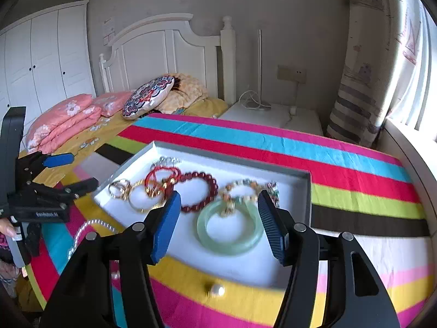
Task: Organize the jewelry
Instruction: 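Open both grippers to release the bracelets in the tray, then move the right gripper to a loose pearl earring and close on it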
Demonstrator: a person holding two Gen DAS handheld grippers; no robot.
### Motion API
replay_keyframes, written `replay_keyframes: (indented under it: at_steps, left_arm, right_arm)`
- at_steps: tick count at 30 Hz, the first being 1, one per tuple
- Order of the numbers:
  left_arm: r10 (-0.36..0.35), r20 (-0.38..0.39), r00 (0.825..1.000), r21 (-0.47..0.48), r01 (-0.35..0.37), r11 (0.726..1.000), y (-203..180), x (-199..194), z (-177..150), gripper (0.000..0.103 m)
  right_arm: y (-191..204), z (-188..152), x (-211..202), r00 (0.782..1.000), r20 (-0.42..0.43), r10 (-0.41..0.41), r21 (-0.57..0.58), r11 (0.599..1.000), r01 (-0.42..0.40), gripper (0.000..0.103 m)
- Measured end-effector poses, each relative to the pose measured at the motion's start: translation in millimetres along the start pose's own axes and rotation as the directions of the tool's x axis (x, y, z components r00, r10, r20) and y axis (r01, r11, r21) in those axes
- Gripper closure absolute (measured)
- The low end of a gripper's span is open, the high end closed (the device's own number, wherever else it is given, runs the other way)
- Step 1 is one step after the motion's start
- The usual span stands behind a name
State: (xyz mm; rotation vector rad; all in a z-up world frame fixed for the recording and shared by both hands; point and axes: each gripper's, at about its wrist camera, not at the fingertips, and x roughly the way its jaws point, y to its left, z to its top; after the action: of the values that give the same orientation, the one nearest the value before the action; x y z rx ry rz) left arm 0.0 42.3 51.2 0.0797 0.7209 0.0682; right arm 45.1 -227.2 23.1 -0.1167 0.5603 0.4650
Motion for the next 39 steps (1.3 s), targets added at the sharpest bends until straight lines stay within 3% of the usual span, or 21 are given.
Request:
replay_keyframes:
  at_steps: [6, 12, 16, 22, 27, 39]
  left_arm:
    - [-0.029, -0.035, 0.999, -0.127, 0.025, 0.992, 29, -13, -37, 0.006]
    - [-0.013, -0.045, 0.999, -0.140, 0.007, 0.990, 39, -20, -62, 0.006]
    - [-0.002, -0.040, 0.999, -0.137, -0.004, 0.991, 43, -25, -69, 0.006]
    - [-0.061, -0.022, 0.998, -0.188, 0.056, 0.981, 52, -27, -78, 0.005]
    - [-0.094, -0.046, 0.995, -0.254, 0.079, 0.964, 62, -20, -81, 0.006]
    - [-0.130, -0.032, 0.991, -0.202, 0.121, 0.972, 53, -26, -80, 0.005]
  right_arm:
    - [5, -30, -14, 0.999, -0.042, 0.002, 0.022, 1.000, -0.001, 0.043]
    - [16, -52, -31, 0.998, -0.058, 0.028, 0.035, 0.999, -0.026, 0.038]
    - [18, -62, -42, 0.997, -0.073, 0.029, 0.040, 0.999, -0.026, 0.037]
    - [28, -83, -48, 0.994, -0.110, 0.022, -0.005, 1.000, -0.023, 0.034]
    - [22, -86, -44, 0.992, -0.125, 0.018, 0.030, 0.999, -0.015, 0.034]
    - [29, -89, -34, 0.986, -0.169, -0.008, -0.004, 1.000, 0.007, 0.034]
